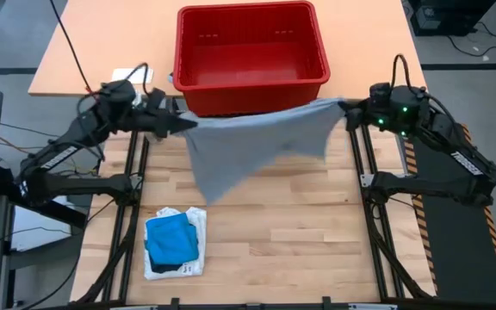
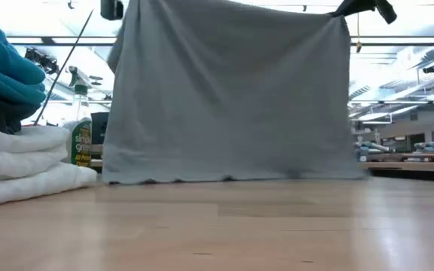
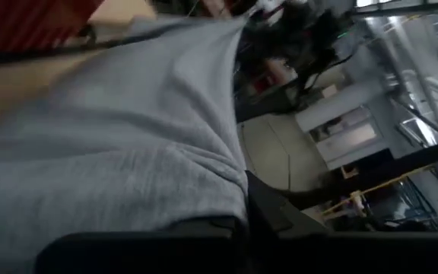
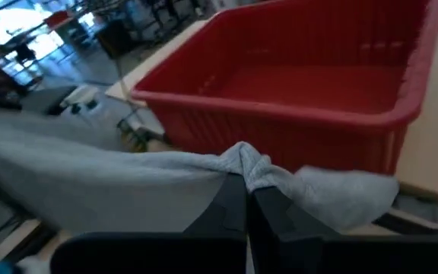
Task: Fold laundry
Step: Fold the grey shirt on the table
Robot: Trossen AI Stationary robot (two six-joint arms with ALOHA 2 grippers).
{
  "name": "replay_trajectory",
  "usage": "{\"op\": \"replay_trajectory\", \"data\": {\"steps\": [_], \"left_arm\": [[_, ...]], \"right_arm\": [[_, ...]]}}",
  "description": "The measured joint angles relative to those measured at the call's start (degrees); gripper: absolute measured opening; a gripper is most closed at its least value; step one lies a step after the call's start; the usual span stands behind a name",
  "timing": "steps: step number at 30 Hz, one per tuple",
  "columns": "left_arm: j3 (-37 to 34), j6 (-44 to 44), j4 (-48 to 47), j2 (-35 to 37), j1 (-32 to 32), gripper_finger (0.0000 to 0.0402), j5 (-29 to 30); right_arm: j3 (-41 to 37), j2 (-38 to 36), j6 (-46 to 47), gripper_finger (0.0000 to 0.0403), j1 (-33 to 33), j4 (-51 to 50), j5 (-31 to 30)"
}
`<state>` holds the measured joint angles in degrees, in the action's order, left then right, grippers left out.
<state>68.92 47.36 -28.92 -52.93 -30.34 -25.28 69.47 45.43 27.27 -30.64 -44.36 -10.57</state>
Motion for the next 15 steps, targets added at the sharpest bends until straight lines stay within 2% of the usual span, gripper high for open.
{"op": "replay_trajectory", "data": {"steps": [5, 8, 12, 15], "left_arm": [[2.1, -1.1, -5.6, -0.1, 3.7, 0.0009, 0.0], [1.1, -1.3, -13.9, -0.9, 8.8, 0.0009, 2.1], [-3.8, 2.3, -21.5, -2.0, 17.6, 0.0009, 6.9], [-10.5, 7.3, -19.0, -3.5, 23.9, 0.0009, 8.3]], "right_arm": [[0.0, -1.4, 3.2, 0.0002, 0.5, -10.6, 4.1], [0.0, -2.1, 6.2, 0.0002, 1.7, -20.5, 5.7], [-0.6, -2.6, 9.9, 0.0002, 3.1, -32.5, 14.9], [-4.0, -3.8, 12.7, 0.0002, 4.6, -35.9, 22.5]]}}
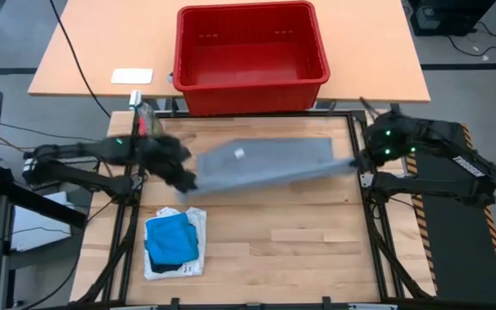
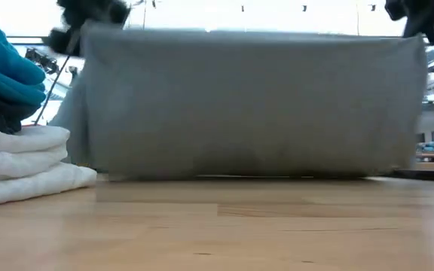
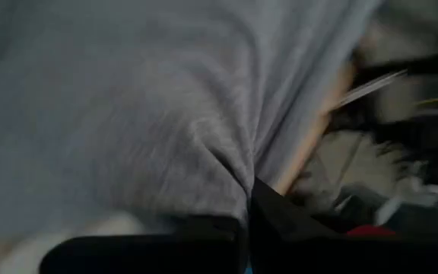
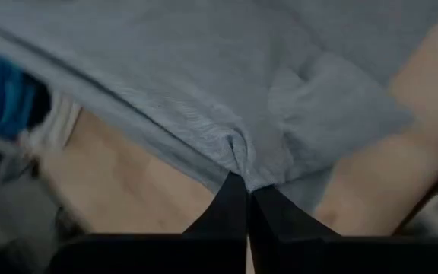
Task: Fold laundry
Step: Fold the grey shirt on the table
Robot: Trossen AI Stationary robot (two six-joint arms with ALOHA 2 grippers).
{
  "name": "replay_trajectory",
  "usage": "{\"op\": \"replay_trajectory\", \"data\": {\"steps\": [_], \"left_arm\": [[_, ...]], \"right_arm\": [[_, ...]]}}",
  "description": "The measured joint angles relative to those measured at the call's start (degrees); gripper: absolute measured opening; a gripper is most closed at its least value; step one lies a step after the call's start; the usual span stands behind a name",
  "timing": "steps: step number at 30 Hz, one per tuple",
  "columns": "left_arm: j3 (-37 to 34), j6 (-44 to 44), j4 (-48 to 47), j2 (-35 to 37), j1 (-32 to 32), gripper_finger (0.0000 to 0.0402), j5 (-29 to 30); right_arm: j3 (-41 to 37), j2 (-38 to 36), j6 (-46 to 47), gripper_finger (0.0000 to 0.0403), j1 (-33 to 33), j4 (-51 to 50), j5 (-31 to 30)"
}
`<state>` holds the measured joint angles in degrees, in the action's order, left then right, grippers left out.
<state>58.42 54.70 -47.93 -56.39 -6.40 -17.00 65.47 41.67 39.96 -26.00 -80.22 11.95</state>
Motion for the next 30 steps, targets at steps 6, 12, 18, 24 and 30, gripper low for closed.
{"op": "replay_trajectory", "data": {"steps": [6, 12, 18, 24, 30], "left_arm": [[-14.4, 10.1, 15.9, -3.9, 7.0, 0.0009, 0.3], [-18.5, 13.7, 24.4, -6.4, 5.9, 0.0009, 0.9], [-18.6, 7.6, 28.9, -5.7, -4.1, 0.0009, 4.2], [-18.6, -7.3, 31.9, -10.8, -15.4, 0.0009, 2.6], [-18.6, -13.1, 44.4, -19.8, -22.3, 0.0009, -1.1]], "right_arm": [[-12.9, -1.9, 5.7, 0.0002, 3.8, 5.2, 8.8], [-22.4, -1.9, 8.8, 0.0002, 5.9, 11.8, 6.7], [-23.6, -1.0, 8.7, 0.0002, 3.3, 12.0, 3.3], [-23.7, 0.1, 6.7, 0.001, 1.7, 9.5, -4.7], [-23.7, 2.3, 9.4, 0.0007, 0.5, 7.8, -10.6]]}}
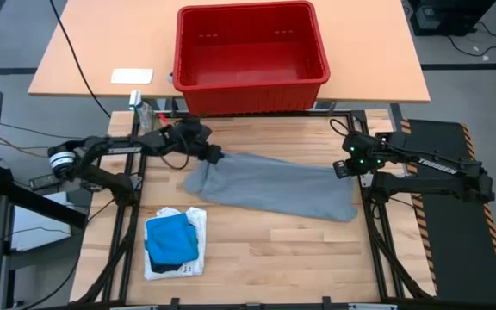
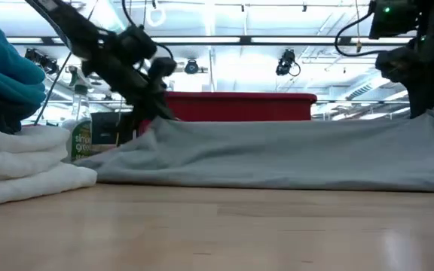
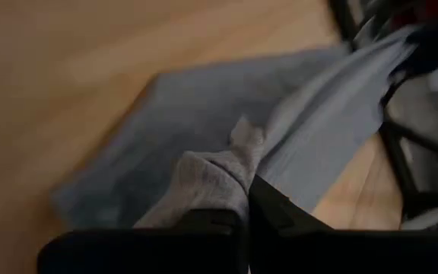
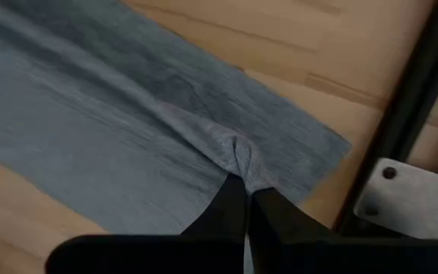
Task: Fold laundry
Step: Fold the grey shirt on the table
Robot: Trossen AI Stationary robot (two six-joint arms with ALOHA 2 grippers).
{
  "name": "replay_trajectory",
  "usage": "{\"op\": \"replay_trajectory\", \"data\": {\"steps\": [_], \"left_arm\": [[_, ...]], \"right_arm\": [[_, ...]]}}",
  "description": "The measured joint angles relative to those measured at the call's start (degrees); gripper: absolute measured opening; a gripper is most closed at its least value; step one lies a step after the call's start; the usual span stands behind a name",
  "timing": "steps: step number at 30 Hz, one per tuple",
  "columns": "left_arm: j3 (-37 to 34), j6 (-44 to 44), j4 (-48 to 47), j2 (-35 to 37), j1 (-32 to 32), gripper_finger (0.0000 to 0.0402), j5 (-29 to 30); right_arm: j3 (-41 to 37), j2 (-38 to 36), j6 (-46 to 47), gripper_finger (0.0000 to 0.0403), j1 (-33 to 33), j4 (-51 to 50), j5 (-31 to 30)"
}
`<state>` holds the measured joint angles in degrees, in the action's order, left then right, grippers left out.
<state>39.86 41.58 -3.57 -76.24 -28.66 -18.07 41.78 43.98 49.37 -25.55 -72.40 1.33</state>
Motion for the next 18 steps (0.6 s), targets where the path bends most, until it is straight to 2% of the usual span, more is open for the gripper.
{"op": "replay_trajectory", "data": {"steps": [5, 8, 11, 14, 16, 18], "left_arm": [[0.1, -0.4, 13.4, -7.6, -2.4, 0.001, -4.6], [0.0, 1.2, 15.2, -9.7, -3.0, 0.0025, -5.0], [0.0, 1.5, 15.3, -9.8, -3.9, 0.0059, -5.2], [0.0, 1.8, 15.0, -8.8, -5.8, 0.0102, -5.1], [0.0, 1.7, 15.2, -8.4, -7.7, 0.0131, -4.6], [0.0, 1.7, 14.9, -8.4, -9.6, 0.0158, -4.3]], "right_arm": [[0.0, 3.4, 0.3, 0.0014, -0.6, 0.0, -1.0], [0.0, 5.1, 1.9, 0.0029, -0.9, 0.5, -2.3], [0.0, 5.9, 3.6, 0.0055, -1.2, 1.1, -4.0], [0.6, 5.8, 5.1, 0.0087, -1.3, 7.0, -10.4], [0.6, 5.8, 6.0, 0.0109, -1.3, 13.9, -16.6], [0.6, 6.5, 5.1, 0.0129, -1.3, 21.9, -20.1]]}}
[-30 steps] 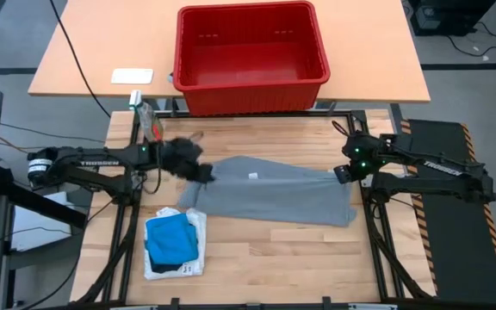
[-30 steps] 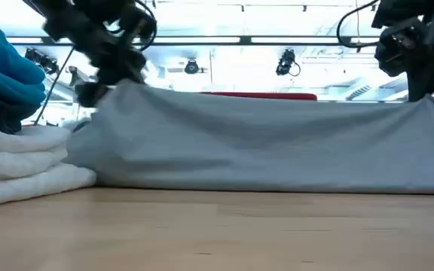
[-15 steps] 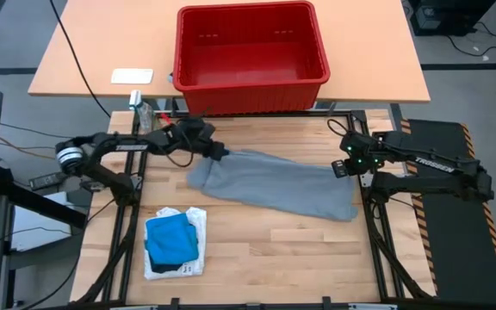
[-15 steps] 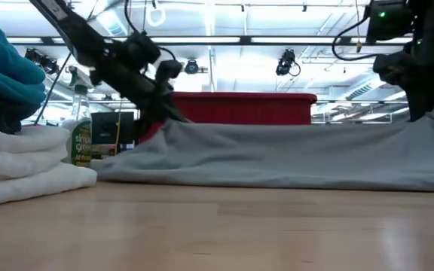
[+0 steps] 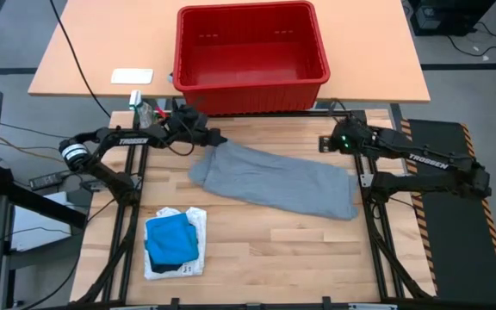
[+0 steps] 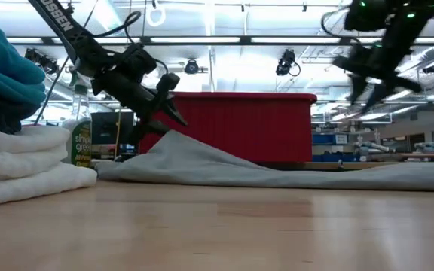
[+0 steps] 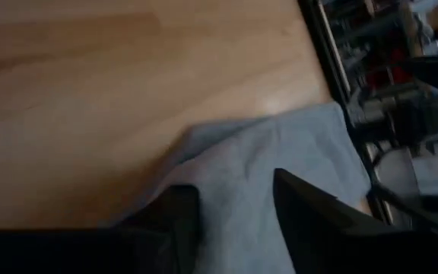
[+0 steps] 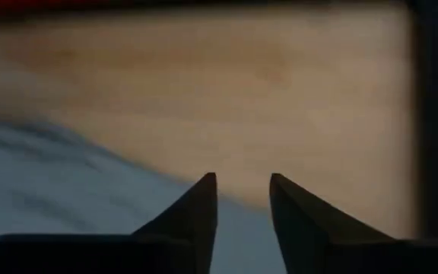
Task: Fold laundry
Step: Fold the grey shirt on the table
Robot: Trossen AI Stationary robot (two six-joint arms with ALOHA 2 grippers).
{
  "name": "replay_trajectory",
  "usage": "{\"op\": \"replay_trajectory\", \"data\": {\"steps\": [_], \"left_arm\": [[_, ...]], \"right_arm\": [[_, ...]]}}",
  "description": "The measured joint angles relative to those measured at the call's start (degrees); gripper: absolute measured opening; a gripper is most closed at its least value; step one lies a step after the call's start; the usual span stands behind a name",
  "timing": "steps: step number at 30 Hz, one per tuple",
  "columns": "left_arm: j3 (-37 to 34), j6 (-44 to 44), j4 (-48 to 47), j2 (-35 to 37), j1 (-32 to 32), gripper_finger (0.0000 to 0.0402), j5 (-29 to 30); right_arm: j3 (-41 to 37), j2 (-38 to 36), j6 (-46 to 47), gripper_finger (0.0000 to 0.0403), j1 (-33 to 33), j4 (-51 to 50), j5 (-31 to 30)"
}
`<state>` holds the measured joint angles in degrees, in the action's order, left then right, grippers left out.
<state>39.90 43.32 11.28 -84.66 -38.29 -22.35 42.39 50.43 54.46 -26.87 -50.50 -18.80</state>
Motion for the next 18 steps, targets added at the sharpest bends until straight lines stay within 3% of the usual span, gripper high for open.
{"op": "replay_trajectory", "data": {"steps": [2, 6, 13, 18], "left_arm": [[0.0, 0.2, 0.1, 0.0, -1.2, 0.0177, -0.8], [0.0, -0.5, -0.5, 0.8, -1.0, 0.0191, -3.1], [-0.1, -1.1, -7.3, 0.8, -0.4, 0.0192, 1.0], [0.0, 0.5, -8.8, 5.3, 0.8, 0.0192, 1.0]], "right_arm": [[0.0, 1.4, -5.2, 0.0145, -0.2, 8.9, 1.1], [0.1, 7.2, -14.0, 0.0156, -0.3, 20.2, 13.2], [0.0, 23.0, -22.1, 0.0128, 0.0, 19.1, 21.8], [0.0, 31.2, -22.6, 0.0102, 1.3, 15.9, 22.1]]}}
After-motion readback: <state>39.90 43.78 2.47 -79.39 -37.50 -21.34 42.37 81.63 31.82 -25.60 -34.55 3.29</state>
